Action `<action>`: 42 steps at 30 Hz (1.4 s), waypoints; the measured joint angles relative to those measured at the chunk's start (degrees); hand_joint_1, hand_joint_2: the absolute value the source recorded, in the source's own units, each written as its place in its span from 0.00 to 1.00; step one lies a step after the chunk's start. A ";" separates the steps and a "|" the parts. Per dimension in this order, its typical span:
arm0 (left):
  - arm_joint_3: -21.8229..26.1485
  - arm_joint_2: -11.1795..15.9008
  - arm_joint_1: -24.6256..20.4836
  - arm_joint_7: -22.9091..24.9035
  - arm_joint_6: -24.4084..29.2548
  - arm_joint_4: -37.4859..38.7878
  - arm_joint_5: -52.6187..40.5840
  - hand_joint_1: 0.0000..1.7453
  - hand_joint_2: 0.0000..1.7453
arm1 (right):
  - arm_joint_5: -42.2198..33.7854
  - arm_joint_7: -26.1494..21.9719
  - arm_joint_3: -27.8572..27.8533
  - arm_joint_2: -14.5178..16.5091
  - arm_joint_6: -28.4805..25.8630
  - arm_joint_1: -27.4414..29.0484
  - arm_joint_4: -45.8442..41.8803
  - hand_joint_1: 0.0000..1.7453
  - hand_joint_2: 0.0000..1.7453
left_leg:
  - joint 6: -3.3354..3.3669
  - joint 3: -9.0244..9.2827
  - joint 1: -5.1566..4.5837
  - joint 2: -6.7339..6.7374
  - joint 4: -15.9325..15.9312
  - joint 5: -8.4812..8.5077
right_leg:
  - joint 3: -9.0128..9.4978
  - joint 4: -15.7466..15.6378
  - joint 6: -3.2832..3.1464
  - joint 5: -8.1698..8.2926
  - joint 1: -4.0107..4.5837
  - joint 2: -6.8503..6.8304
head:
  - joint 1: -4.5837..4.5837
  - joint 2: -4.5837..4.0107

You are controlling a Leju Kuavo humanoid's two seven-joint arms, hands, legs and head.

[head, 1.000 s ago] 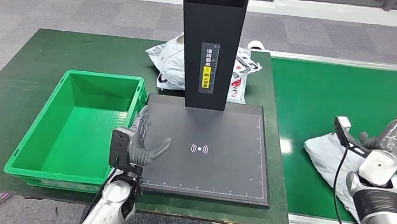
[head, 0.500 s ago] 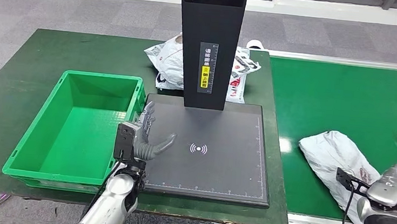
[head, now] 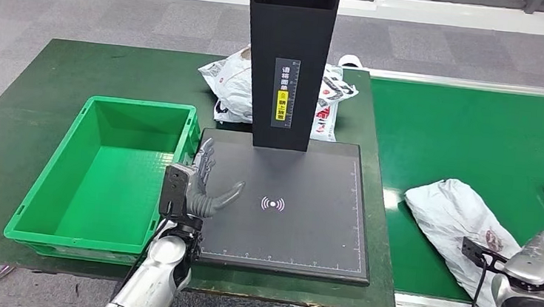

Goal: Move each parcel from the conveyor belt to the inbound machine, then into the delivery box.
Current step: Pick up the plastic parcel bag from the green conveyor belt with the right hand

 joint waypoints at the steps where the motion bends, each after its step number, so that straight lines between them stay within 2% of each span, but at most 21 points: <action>1: -0.02 -0.02 -0.03 0.02 0.02 0.07 0.00 0.00 1.00 | -0.15 -0.36 0.00 0.08 -0.02 -0.11 0.15 0.00 1.00 | 0.00 -0.01 0.00 0.00 0.00 0.00 | 0.00 0.00 0.00 0.00 0.00 0.00 | 0.00 0.00; 6: -0.14 -0.04 0.01 0.02 0.08 0.16 0.00 0.00 1.00 | -2.77 -4.90 -0.02 1.25 -0.02 -0.96 1.19 0.00 1.00 | 0.00 -0.01 0.01 -0.01 0.00 0.01 | 0.00 0.01 0.00 0.00 0.01 -0.01 | -0.01 0.00; 16: -0.20 -0.04 0.15 0.02 0.08 0.16 0.00 0.00 1.00 | -3.29 -5.51 -0.96 2.70 -0.01 -1.30 2.00 0.00 1.00 | 0.00 -0.02 0.00 -0.05 0.00 0.03 | 0.00 0.02 0.00 0.00 0.00 -0.07 | 0.00 0.00; 18: -0.20 -0.04 0.22 0.02 0.07 0.10 0.00 0.00 1.00 | -4.25 -7.09 -1.03 2.89 0.02 -1.31 2.02 0.00 1.00 | 0.00 -0.03 0.00 -0.05 0.00 0.03 | 0.01 0.02 0.00 0.00 0.00 -0.07 | 0.00 0.00; 20: -0.20 -0.03 0.51 0.02 0.05 -0.16 0.00 0.00 1.00 | -6.98 -11.19 -1.62 3.31 0.23 -1.34 2.07 0.00 1.00 | 0.00 -0.03 0.01 -0.03 0.00 0.03 | 0.00 0.02 0.00 0.00 0.00 -0.06 | 0.00 0.00; 25: -0.27 0.22 1.79 0.42 -0.13 -2.04 0.03 0.00 1.00 | -17.65 -25.46 -5.91 6.10 4.00 -1.38 2.25 0.00 1.00 | 0.00 -0.01 0.04 0.00 -0.01 0.03 | -0.01 0.03 0.00 0.00 0.04 -0.01 | -0.01 0.00; 30: -0.73 0.44 2.51 0.99 -0.85 -3.64 0.07 0.00 1.00 | -27.30 -33.72 -7.05 8.71 11.36 -1.43 2.20 0.00 1.00 | -0.04 0.01 0.10 0.02 -0.01 0.05 | 0.00 0.03 -0.01 0.00 0.08 0.02 | -0.01 0.00; 33: -1.42 0.65 2.73 1.21 -0.94 -4.07 0.29 0.00 1.00 | -30.80 -35.25 -7.06 9.34 13.41 -1.54 2.09 0.00 1.00 | -0.04 0.03 0.10 0.07 -0.01 0.04 | 0.01 0.03 -0.02 0.01 0.08 0.07 | -0.01 0.00; 42: -2.80 1.33 2.95 1.21 -0.44 -4.56 1.97 0.00 1.00 | -36.02 -35.88 -6.25 10.11 14.23 -1.58 1.90 0.00 1.00 | -0.06 0.08 0.10 0.15 -0.01 0.05 | 0.02 0.02 -0.04 0.07 0.08 0.13 | -0.02 0.00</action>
